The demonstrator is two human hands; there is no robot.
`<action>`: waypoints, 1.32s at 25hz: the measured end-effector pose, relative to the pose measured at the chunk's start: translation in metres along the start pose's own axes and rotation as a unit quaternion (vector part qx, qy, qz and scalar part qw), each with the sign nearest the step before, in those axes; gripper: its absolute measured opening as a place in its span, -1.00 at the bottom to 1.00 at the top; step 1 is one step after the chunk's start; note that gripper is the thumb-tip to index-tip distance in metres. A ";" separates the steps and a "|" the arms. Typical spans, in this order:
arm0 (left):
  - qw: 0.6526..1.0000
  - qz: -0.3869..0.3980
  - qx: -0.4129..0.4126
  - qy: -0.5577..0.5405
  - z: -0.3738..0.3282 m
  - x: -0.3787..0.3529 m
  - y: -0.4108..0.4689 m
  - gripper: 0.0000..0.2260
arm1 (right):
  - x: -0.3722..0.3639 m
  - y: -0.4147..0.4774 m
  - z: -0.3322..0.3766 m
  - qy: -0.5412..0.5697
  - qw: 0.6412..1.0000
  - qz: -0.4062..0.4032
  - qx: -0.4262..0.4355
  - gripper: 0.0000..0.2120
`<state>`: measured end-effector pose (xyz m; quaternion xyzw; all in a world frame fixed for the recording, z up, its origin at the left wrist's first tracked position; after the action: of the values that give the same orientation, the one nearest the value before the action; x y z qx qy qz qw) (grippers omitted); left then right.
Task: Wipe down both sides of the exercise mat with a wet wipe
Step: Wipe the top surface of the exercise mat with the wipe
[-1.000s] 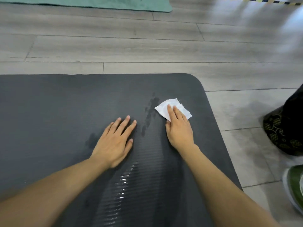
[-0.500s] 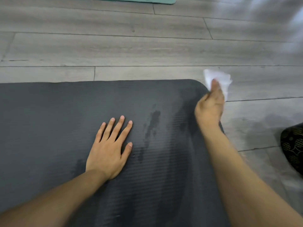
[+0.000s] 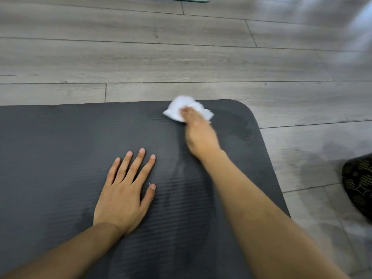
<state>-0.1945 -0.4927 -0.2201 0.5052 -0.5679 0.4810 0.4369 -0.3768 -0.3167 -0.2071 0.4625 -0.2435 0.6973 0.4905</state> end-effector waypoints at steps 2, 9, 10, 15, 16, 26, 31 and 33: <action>1.000 -0.004 0.000 0.002 0.000 0.000 0.000 -0.42 | 0.037 -0.020 -0.067 -0.040 0.980 -0.073 -0.182 -0.49; 1.000 -0.003 0.004 0.006 0.002 0.001 0.002 -0.41 | -0.003 0.015 0.010 0.043 0.997 -0.024 -0.060 -0.55; 1.000 -0.001 0.002 0.007 0.001 0.001 0.002 -0.41 | -0.017 0.015 0.041 0.037 0.998 0.026 0.041 -0.55; 1.000 -0.002 0.001 0.000 0.002 0.002 0.001 -0.42 | 0.027 -0.002 -0.038 -0.029 0.994 -0.032 -0.096 -0.50; 1.000 -0.005 0.001 -0.001 0.002 0.002 0.002 -0.42 | 0.047 -0.016 -0.072 -0.054 0.981 -0.068 -0.176 -0.49; 1.000 -0.012 0.000 0.006 0.001 0.002 0.002 -0.41 | -0.023 -0.058 0.072 0.027 0.993 0.011 0.113 -0.54; 1.000 -0.020 0.003 0.008 0.001 0.001 0.000 -0.42 | 0.057 -0.108 -0.074 -0.043 0.949 -0.136 -0.282 -0.52; 1.000 -0.023 0.000 0.008 0.001 0.000 0.001 -0.42 | 0.060 -0.114 -0.077 -0.058 0.936 -0.165 -0.307 -0.51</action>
<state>-0.1958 -0.4938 -0.2202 0.5143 -0.5526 0.4751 0.4521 -0.3102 -0.1828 -0.2017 0.3629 -0.3944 0.4698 0.7015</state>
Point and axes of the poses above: each hand's wrist, its own y-axis towards the middle knuckle, its own x-axis out of the back of the hand, z = x × y, the point moved 5 cm from there along y, towards the middle knuckle, and after that the axes turned 5 degrees about x, right-handed, at the moved point
